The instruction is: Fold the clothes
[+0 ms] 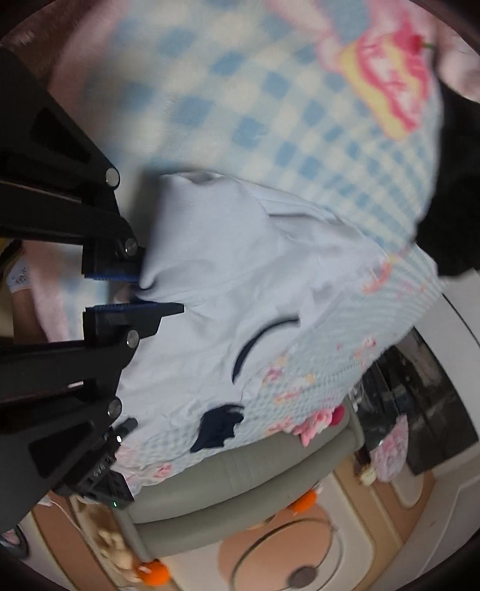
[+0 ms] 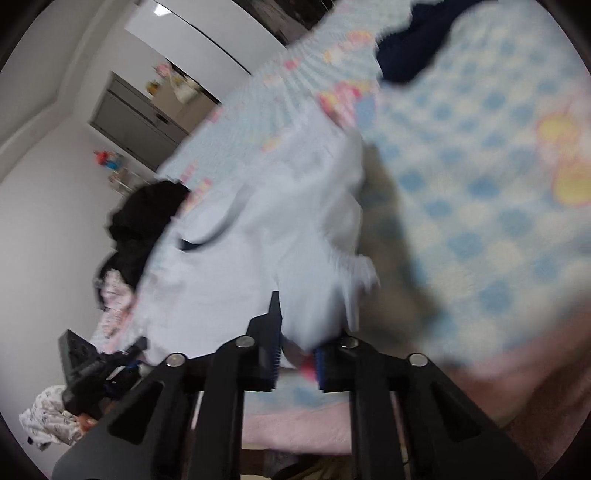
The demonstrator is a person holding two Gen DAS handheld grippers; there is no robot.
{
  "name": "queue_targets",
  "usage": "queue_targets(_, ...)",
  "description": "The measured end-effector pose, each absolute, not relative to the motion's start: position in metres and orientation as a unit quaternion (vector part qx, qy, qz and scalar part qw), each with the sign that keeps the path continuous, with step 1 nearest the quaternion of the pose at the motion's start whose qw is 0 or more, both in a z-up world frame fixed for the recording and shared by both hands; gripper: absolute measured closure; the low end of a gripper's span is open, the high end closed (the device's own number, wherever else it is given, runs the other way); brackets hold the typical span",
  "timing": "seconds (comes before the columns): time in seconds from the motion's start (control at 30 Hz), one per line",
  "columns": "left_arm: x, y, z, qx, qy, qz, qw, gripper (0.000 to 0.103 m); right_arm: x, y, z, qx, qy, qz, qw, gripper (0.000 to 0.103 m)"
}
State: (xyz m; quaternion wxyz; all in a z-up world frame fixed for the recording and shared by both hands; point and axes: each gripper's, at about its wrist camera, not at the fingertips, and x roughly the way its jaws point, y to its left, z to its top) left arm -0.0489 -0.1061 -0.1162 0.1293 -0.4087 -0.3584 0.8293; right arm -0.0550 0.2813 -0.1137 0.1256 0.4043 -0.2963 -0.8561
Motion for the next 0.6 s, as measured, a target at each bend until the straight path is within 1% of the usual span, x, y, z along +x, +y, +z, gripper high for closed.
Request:
queue_targets(0.07,-0.032,-0.106,-0.101,-0.411,-0.349,0.831,0.137,0.095,-0.037,0.279,-0.097,0.391,-0.283,-0.866,0.133,0.093)
queue_targets(0.13,-0.017,-0.109,-0.093,-0.419,-0.352,0.824,0.145,0.095,-0.018,0.279,-0.090,0.393,-0.286,-0.862,0.141,0.093)
queue_targets(0.27,-0.001,-0.120,-0.094,-0.449,-0.377,0.794,0.161,0.095,0.017,0.282,-0.086,0.409,-0.302,-0.848,0.150,0.093)
queue_targets(0.33,-0.002,-0.124,-0.098,-0.464,-0.390,0.777,0.168,0.095,0.015,0.284,-0.089,0.423,-0.316,-0.835,0.154,0.092)
queue_targets(0.47,-0.020,-0.119,-0.093,-0.469,-0.384,0.776,0.172,0.095,0.006,0.286,-0.086,0.428,-0.331,-0.824,0.167,0.092)
queue_targets(0.6,-0.045,-0.125,-0.091,-0.483,-0.427,0.743,0.181,0.095,-0.016,0.287,-0.077,0.429,-0.342,-0.819,0.168,0.092)
